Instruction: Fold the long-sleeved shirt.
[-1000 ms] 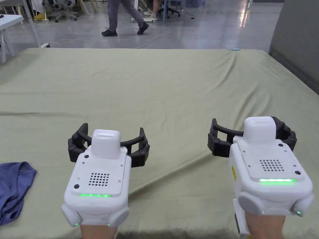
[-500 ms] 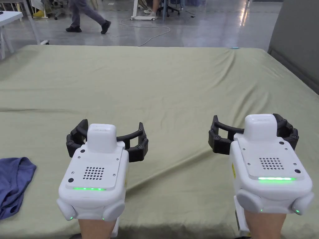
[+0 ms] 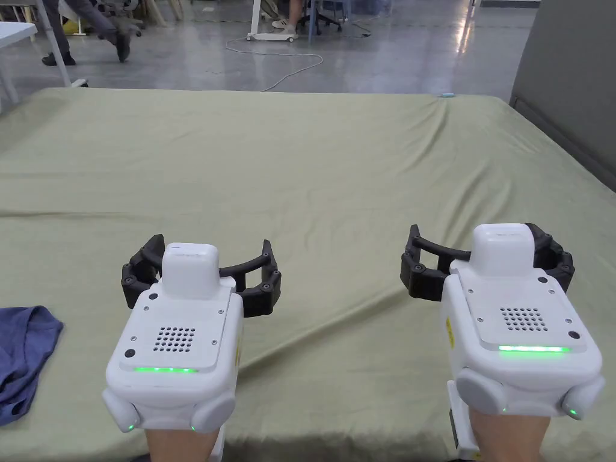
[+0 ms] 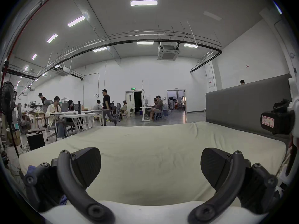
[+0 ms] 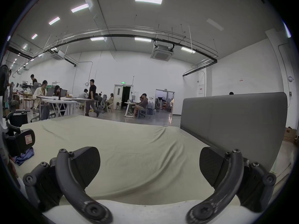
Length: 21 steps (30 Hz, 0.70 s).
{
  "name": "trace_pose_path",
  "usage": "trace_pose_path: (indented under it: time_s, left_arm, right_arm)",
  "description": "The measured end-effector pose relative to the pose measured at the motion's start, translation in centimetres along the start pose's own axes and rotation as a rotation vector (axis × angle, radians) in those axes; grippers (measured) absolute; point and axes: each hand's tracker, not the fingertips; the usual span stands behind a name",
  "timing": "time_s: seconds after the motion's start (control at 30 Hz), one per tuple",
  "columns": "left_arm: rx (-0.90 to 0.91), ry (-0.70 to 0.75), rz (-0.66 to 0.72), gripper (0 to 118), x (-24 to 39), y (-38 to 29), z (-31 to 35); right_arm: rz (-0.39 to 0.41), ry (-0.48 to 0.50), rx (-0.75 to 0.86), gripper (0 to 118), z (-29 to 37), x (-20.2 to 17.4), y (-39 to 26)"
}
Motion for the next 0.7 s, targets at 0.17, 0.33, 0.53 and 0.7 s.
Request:
trace_pose_path:
  time_s: [0.17, 0.33, 0.53, 0.7]
  left_arm:
    - [-0.007, -0.004, -0.005, 118, 0.02, 0.12, -0.14]
    - [-0.004, -0.014, 0.002, 118, 0.07, 0.37, -0.38]
    - [0.001, -0.017, -0.013, 118, 0.08, 0.37, -0.55]
    - [-0.005, -0.018, -0.017, 118, 0.0, 0.42, -0.57]
  right_arm:
    - [0.005, -0.004, 0.005, 118, -0.05, -0.04, -0.05]
    - [-0.023, 0.007, 0.013, 118, -0.11, -0.01, -0.01]
    - [0.006, 0.007, 0.013, 118, -0.17, -0.25, 0.03]
    - [-0.001, 0.007, 0.007, 118, -0.19, -0.15, 0.08]
